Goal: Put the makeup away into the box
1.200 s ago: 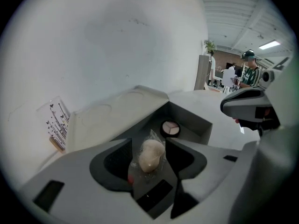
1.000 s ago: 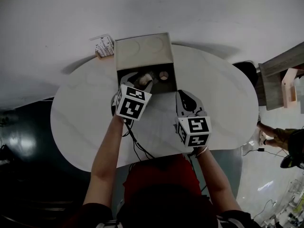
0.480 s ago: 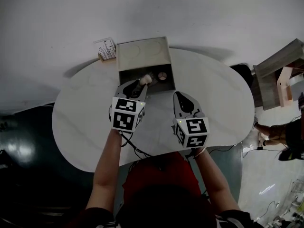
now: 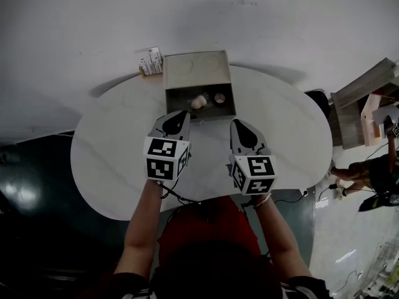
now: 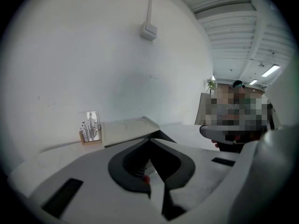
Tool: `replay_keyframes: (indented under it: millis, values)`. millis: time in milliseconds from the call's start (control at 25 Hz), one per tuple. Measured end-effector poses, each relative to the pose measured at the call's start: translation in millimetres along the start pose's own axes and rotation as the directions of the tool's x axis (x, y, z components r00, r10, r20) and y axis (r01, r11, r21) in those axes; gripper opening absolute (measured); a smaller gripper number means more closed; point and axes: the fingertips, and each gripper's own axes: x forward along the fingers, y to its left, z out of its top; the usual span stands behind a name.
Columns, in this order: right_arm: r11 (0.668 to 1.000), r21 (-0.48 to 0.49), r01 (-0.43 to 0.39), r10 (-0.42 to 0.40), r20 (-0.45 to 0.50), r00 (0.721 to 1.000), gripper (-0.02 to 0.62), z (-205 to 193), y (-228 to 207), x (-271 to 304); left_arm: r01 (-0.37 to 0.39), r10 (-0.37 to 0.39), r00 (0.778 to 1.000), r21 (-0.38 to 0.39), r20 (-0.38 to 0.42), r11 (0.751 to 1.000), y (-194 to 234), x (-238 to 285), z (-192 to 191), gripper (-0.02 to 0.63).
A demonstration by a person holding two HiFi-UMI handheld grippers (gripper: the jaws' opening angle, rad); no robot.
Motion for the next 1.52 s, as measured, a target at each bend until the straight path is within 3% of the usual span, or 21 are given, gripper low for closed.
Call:
replay_keyframes:
  millis: [640, 1200, 1520]
  values:
    - [1.000, -0.028, -0.012, 0.014, 0.075, 0.997, 0.012, 16.1, 46.8, -34.6, -0.008, 0.019, 0.986, -0.065, 0.168, 0.998, 8.7, -74.3, 4.8, 0.021]
    - [1.000, -0.008, 0.002, -0.002, 0.081, 0.997, 0.012, 2.9, 70.5, -51.7, -0.036, 0.046, 0.965, -0.042, 0.259, 0.998, 9.5, -117.4, -3.6, 0.021]
    - [1.000, -0.025, -0.005, 0.007, 0.098, 0.995, 0.012, -0.1, 79.7, -58.7, -0.045, 0.057, 0.961, -0.052, 0.270, 0.998, 12.8, -129.2, -12.5, 0.021]
